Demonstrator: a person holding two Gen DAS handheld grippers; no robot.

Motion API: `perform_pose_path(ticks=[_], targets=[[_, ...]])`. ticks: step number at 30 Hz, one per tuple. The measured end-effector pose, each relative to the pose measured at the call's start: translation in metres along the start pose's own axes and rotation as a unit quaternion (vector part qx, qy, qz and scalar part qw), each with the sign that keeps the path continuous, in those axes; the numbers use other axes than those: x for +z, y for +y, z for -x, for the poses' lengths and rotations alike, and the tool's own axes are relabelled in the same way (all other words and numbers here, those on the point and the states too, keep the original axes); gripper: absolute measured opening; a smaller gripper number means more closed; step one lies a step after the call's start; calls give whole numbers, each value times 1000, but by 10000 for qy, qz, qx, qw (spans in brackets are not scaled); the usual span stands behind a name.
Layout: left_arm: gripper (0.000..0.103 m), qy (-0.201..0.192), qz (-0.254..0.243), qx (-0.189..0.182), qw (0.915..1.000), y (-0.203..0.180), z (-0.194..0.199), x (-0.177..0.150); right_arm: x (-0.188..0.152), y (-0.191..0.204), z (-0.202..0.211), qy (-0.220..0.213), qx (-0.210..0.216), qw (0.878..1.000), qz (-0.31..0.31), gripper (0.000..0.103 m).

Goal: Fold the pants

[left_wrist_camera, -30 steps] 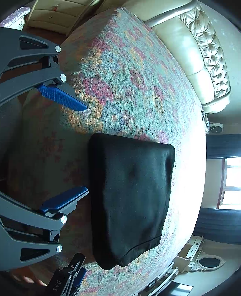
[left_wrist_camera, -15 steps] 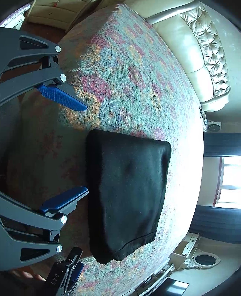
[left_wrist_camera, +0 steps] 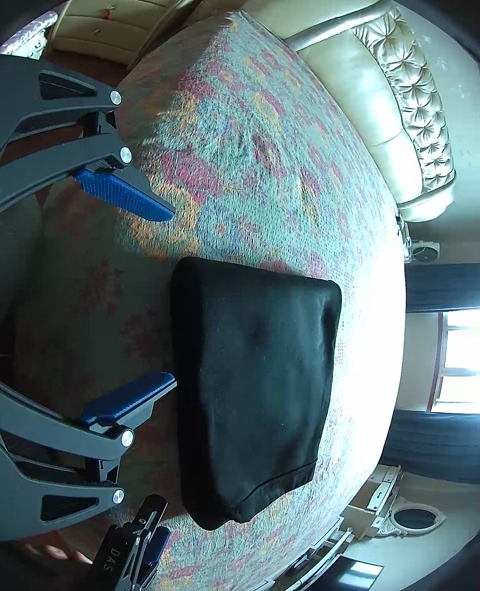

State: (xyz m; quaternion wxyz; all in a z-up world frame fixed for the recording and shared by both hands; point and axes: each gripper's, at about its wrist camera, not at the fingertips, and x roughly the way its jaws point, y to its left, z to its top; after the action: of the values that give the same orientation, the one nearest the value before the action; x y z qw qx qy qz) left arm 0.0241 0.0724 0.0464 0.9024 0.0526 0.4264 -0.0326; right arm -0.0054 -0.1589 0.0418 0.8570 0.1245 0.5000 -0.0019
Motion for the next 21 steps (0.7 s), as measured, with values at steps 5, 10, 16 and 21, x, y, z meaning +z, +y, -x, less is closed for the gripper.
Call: perform_pose_path(ticks=[5, 10, 16, 21], targets=[[83, 15, -40, 27, 10000, -2, 0, -1, -1, 1, -2, 36, 6, 10000, 9, 82], [83, 100, -11, -145, 9998, -5, -1, -1, -2, 4, -6, 78, 15, 10000, 23, 82], [89, 29, 302, -905, 9954, 2, 6, 10, -4, 4, -7, 65, 47, 10000, -1, 82], [89, -606, -374, -412, 9966, -7, 26, 18, -6, 6, -7, 95, 59, 9999, -13, 82]])
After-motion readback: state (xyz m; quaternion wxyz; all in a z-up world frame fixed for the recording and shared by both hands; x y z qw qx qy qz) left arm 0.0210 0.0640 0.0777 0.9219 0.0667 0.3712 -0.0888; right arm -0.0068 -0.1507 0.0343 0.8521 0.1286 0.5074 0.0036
